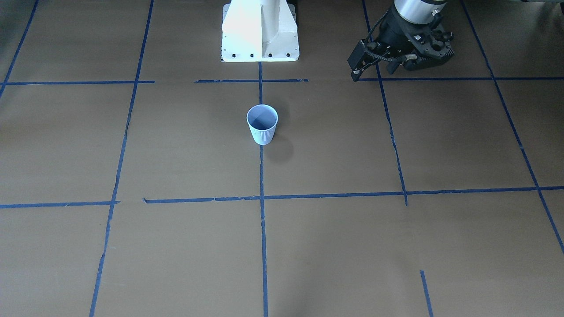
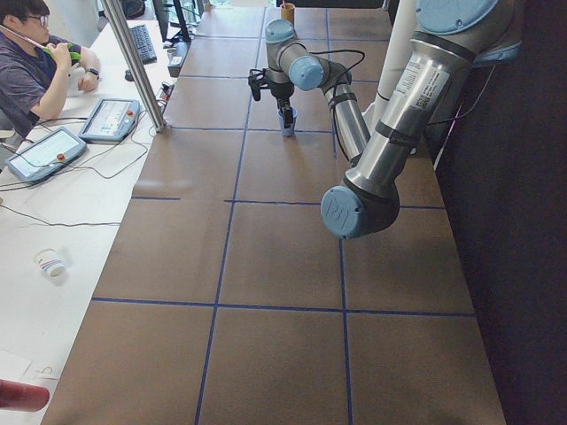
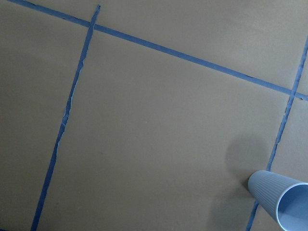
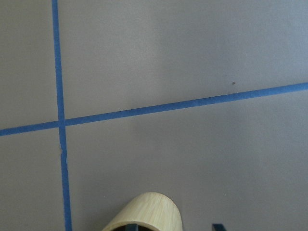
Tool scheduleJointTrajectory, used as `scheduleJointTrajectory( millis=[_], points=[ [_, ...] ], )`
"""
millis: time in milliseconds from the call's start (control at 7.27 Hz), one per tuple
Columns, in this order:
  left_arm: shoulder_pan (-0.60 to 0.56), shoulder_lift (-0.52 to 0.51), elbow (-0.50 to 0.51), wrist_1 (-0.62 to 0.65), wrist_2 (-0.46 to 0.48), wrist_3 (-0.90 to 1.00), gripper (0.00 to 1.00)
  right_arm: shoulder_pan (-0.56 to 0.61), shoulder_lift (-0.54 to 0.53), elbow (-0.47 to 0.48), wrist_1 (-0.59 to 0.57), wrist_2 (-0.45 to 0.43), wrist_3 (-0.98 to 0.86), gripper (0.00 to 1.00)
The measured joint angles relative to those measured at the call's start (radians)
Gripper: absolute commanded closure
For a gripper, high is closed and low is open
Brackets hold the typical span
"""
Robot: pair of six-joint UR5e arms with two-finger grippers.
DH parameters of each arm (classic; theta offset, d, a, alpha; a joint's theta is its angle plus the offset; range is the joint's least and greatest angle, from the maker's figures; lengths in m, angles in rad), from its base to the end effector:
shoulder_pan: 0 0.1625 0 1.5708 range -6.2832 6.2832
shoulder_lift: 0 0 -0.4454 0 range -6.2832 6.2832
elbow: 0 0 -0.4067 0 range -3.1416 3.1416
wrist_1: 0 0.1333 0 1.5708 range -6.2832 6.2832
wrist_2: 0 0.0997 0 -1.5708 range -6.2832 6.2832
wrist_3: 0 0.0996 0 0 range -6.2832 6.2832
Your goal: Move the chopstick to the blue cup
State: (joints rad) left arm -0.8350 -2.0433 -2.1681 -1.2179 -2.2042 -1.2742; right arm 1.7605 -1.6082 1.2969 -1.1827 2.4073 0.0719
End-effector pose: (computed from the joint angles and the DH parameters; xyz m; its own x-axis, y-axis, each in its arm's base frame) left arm 0.2979 -0.4398 0.1974 0.5822 -0.2920 -0.7588 0.1739 0.9564 -0.2347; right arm 0.1479 -0.4553 0.7911 0.6535 0.1406 0.7437 -0.2356 0.9716 0.0234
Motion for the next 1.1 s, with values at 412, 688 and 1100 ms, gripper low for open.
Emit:
scheduleJointTrajectory(
  millis=[412,688,1100],
  points=[
    [0.004,-0.001,0.006,-0.001,0.001,-0.001,0.00,0.000,0.011,-0.002,0.000,0.000,0.000,0.66],
    [0.005,-0.002,0.007,-0.002,0.001,-0.002,0.00,0.000,0.016,-0.001,0.000,-0.002,0.000,0.93],
    [0.005,-0.003,0.006,-0.001,0.001,-0.003,0.00,0.000,0.041,0.008,0.000,0.002,0.042,1.00]
  ],
)
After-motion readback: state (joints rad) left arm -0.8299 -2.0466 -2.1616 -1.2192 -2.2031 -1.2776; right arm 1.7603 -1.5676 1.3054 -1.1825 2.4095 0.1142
